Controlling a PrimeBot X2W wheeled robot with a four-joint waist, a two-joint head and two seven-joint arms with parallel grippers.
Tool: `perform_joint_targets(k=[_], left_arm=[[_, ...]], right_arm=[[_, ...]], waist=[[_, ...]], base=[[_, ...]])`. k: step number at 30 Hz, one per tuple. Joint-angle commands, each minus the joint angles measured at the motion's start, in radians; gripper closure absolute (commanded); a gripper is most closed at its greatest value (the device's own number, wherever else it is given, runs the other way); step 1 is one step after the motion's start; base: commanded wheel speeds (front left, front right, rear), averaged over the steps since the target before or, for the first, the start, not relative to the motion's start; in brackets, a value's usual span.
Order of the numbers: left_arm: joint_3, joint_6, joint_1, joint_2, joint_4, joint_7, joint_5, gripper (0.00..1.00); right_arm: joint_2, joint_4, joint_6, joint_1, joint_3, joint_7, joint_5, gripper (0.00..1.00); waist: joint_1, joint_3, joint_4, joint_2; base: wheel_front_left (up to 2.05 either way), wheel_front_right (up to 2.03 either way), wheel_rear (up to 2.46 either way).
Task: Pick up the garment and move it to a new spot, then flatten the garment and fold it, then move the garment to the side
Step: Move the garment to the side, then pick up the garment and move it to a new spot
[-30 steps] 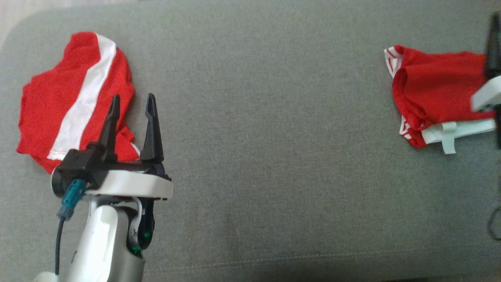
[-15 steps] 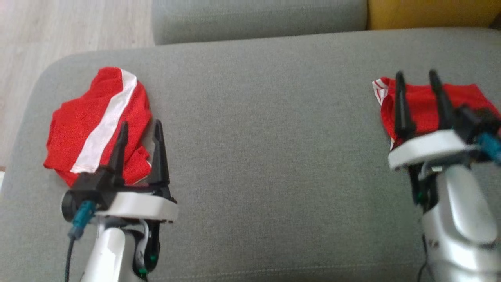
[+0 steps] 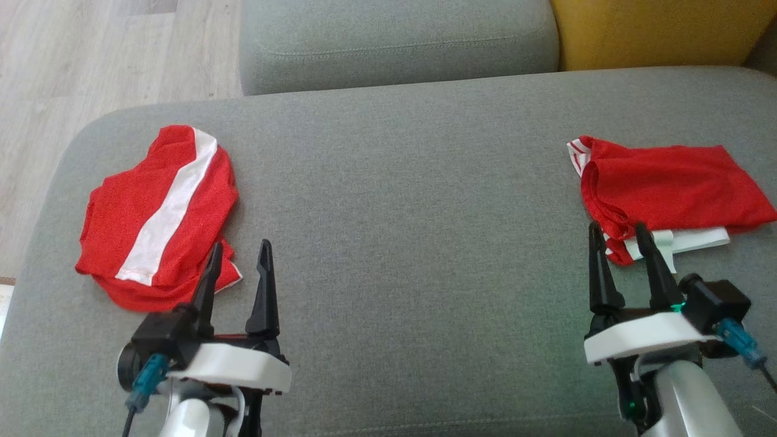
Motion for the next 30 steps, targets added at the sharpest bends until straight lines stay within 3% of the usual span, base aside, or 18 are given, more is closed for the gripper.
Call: perform_joint_targets(k=[1,30], left_arm=[[0.022,0.007,-0.027,0.007,-0.039,-0.005,-0.006,0.0],[0.013,0.004,-0.028,0.007,-0.027,-0.005,-0.008,0.0]], right_arm=[[0.001,-0.041,0.007,-0.016,0.031,-0.013,-0.003,0.0],[0.001,-0.074,0.007,0.015,0.025,-0.014,0.007,0.0]], waist=[[0.0,-0.002,0.001,0.0],[0.0,-0.004,0.004,0.0]], base=[[0.0,0.0,0.0],[0.0,0.0,0.0]])
